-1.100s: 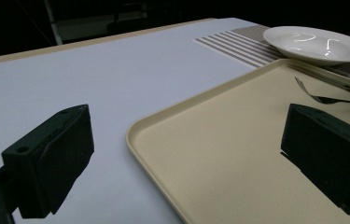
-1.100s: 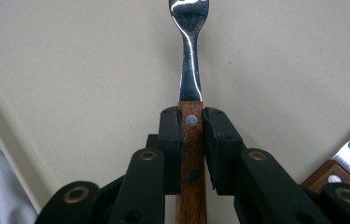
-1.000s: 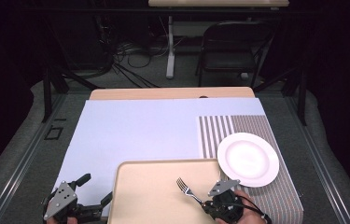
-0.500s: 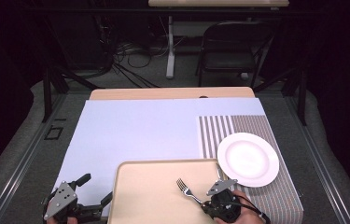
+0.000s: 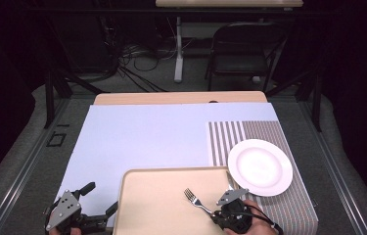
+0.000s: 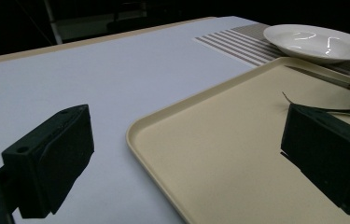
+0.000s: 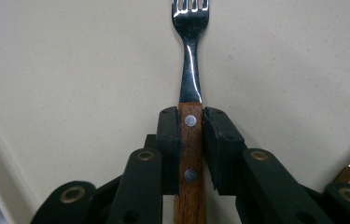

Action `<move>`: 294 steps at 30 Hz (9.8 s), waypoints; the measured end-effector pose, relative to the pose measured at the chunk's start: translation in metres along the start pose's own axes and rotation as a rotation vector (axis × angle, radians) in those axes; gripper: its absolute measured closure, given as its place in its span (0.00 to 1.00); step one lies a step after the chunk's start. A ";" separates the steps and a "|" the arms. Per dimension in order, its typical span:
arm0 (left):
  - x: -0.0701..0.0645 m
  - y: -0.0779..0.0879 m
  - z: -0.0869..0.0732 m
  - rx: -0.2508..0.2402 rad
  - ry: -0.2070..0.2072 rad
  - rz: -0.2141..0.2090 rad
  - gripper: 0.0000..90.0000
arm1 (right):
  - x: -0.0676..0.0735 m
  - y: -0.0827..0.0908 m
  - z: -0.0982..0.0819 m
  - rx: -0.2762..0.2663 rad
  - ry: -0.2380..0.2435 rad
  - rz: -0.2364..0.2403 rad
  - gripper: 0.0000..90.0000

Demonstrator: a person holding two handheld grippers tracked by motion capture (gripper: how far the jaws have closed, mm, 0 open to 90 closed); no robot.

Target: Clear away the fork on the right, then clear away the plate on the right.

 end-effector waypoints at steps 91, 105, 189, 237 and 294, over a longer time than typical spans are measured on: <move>0.000 0.003 -0.002 0.016 0.015 0.024 0.03 | -0.021 0.025 -0.004 -0.206 0.006 -0.038 0.63; -0.007 0.013 -0.005 0.016 0.018 0.022 0.03 | -0.018 0.037 -0.009 -0.271 0.026 -0.016 0.56; -0.008 0.024 -0.012 0.021 0.039 0.065 0.03 | -0.111 0.109 -0.051 -0.405 -0.046 -0.353 0.00; -0.009 0.021 -0.014 0.029 0.037 0.051 0.03 | -0.132 0.052 -0.026 -0.061 0.201 -0.582 0.03; -0.008 0.021 -0.014 0.034 0.036 0.052 0.03 | -0.130 0.041 -0.023 -0.184 0.374 -0.688 0.14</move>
Point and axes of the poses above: each handheld gripper's, and its own axes: y roughly backward along the jaws, z roughly out of its top, x roughly to its left, the point moved 2 cm from there along -y, roughly forward along the jaws, and after that the axes turned 11 degrees about -y, right-handed, at the moved point
